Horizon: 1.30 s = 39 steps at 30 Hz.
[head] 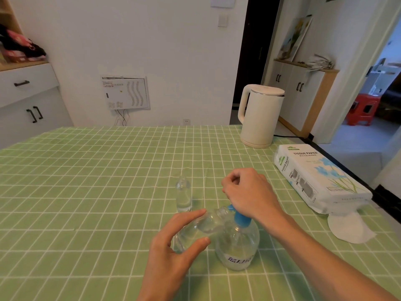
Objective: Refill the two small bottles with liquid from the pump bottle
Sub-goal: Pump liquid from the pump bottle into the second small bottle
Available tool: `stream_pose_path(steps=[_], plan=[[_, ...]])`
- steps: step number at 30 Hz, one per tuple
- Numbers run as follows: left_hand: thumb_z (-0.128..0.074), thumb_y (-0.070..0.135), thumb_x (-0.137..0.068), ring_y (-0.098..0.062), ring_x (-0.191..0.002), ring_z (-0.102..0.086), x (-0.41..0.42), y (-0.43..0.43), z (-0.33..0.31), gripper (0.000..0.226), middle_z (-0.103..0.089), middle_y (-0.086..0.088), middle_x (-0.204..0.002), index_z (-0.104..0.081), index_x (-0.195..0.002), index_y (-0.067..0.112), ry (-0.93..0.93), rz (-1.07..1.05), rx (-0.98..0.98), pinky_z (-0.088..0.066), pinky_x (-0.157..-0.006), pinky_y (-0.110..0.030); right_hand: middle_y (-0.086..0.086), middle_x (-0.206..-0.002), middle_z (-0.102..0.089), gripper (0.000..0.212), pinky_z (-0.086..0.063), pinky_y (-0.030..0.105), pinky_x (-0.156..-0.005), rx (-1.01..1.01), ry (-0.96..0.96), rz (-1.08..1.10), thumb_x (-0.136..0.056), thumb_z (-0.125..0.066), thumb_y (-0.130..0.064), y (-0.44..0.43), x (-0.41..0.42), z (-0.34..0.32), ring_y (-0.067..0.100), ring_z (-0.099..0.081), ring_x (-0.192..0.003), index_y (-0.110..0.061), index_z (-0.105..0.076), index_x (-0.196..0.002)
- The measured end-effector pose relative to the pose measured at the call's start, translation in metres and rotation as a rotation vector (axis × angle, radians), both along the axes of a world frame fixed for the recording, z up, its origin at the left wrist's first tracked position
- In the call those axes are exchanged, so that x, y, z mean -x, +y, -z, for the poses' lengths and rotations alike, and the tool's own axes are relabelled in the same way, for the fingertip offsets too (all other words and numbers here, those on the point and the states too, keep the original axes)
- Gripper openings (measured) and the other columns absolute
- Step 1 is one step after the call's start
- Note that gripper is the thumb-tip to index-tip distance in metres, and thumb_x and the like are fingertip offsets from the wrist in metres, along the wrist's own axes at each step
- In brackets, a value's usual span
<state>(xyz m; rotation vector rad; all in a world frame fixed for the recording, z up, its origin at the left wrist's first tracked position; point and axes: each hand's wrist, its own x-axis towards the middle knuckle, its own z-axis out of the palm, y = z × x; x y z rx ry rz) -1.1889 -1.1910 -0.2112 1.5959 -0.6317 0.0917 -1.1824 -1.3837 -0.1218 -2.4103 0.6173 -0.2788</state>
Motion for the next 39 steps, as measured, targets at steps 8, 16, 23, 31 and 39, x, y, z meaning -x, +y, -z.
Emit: stream_pose_path(steps=[8,16,23,31,39], plan=[[-0.090,0.017,-0.079,-0.011,-0.123,-0.068,-0.001,-0.001,0.000,0.051,-0.076,0.012,-0.125,-0.074,-0.120,0.042,0.007,0.010,0.011,-0.047,-0.104,-0.015,0.010,-0.088,-0.083,0.032,-0.067,0.056,-0.083,-0.049,-0.016,0.009,-0.105,-0.054,-0.026,0.001,0.000,0.006,0.035,-0.080,-0.088,-0.010,-0.080,-0.094],[-0.090,0.007,-0.079,-0.009,-0.122,-0.068,0.000,-0.001,-0.001,0.056,-0.076,0.015,-0.123,-0.075,-0.118,0.043,-0.009,-0.014,-0.005,-0.047,-0.102,-0.013,0.011,-0.088,-0.083,0.033,-0.067,0.057,-0.083,-0.019,-0.014,0.013,-0.105,-0.055,-0.027,0.003,0.002,0.007,0.035,-0.080,-0.088,-0.009,-0.080,-0.094],[-0.088,-0.002,-0.077,-0.006,-0.120,-0.069,0.000,0.001,-0.002,0.059,-0.077,0.016,-0.121,-0.076,-0.117,0.040,-0.010,-0.012,-0.011,-0.047,-0.102,-0.011,0.006,-0.080,-0.081,0.031,-0.067,0.053,-0.080,0.007,0.010,-0.006,-0.103,-0.058,-0.032,0.001,-0.001,-0.001,0.030,-0.080,-0.082,-0.012,-0.078,-0.090],[-0.089,0.004,-0.078,-0.009,-0.122,-0.069,-0.001,0.000,-0.001,0.056,-0.077,0.014,-0.122,-0.075,-0.118,0.041,-0.011,-0.004,0.009,-0.046,-0.103,-0.011,0.013,-0.093,-0.083,0.033,-0.067,0.058,-0.083,-0.072,-0.011,0.016,-0.104,-0.054,-0.025,0.000,0.000,0.007,0.036,-0.080,-0.091,-0.007,-0.079,-0.096],[-0.088,-0.002,-0.077,-0.008,-0.120,-0.069,0.000,0.001,0.001,0.060,-0.077,0.014,-0.121,-0.075,-0.117,0.040,-0.017,-0.014,-0.004,-0.046,-0.100,-0.010,0.011,-0.092,-0.083,0.032,-0.067,0.058,-0.085,-0.082,-0.001,0.022,-0.106,-0.055,-0.024,0.001,0.002,0.011,0.035,-0.080,-0.090,-0.008,-0.080,-0.095]])
